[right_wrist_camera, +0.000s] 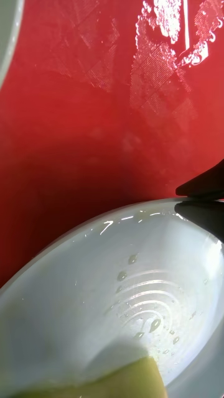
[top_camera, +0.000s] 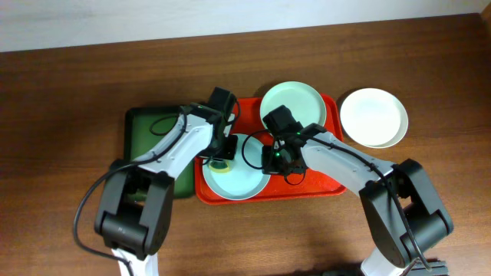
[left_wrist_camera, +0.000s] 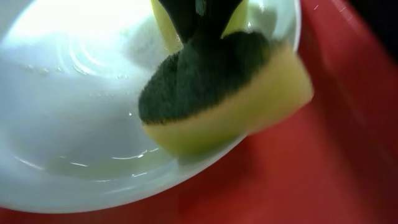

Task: Clean dirty plates on tray and stack at the side
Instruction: 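Scrub the blue plate with the sponge in the left gripper, then return the sponge to the green tray and retract the left arm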

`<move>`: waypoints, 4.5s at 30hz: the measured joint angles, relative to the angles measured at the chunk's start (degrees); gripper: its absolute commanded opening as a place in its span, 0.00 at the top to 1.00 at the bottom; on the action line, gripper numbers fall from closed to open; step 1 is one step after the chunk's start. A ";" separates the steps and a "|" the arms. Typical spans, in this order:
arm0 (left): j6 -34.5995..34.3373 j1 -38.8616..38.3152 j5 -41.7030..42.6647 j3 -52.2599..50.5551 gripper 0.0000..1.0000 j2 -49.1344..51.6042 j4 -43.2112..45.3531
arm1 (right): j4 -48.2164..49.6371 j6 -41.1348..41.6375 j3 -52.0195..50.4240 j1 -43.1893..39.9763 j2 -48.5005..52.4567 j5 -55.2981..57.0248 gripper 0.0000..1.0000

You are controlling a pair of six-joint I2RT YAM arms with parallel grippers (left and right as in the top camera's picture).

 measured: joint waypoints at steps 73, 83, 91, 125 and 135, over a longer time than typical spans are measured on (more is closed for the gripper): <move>3.17 0.83 9.70 -0.70 1.00 -7.63 -1.27 | -0.04 -0.20 -0.15 -0.07 0.00 -0.63 0.96; 0.57 0.79 3.30 -5.25 1.00 -2.78 6.21 | -0.04 -0.20 -0.17 -0.07 0.00 -0.61 0.96; 0.90 1.88 12.68 -3.58 1.00 -0.46 4.57 | -0.02 -0.17 -0.17 -0.07 0.00 -0.61 0.96; -6.58 10.01 -7.48 3.41 1.00 -18.99 -15.45 | -0.04 -0.20 -0.26 -0.11 0.00 -0.59 0.96; -1.88 16.35 -13.94 -7.17 1.00 -18.91 -5.70 | 0.00 -0.15 -0.26 -0.11 0.00 -0.57 0.96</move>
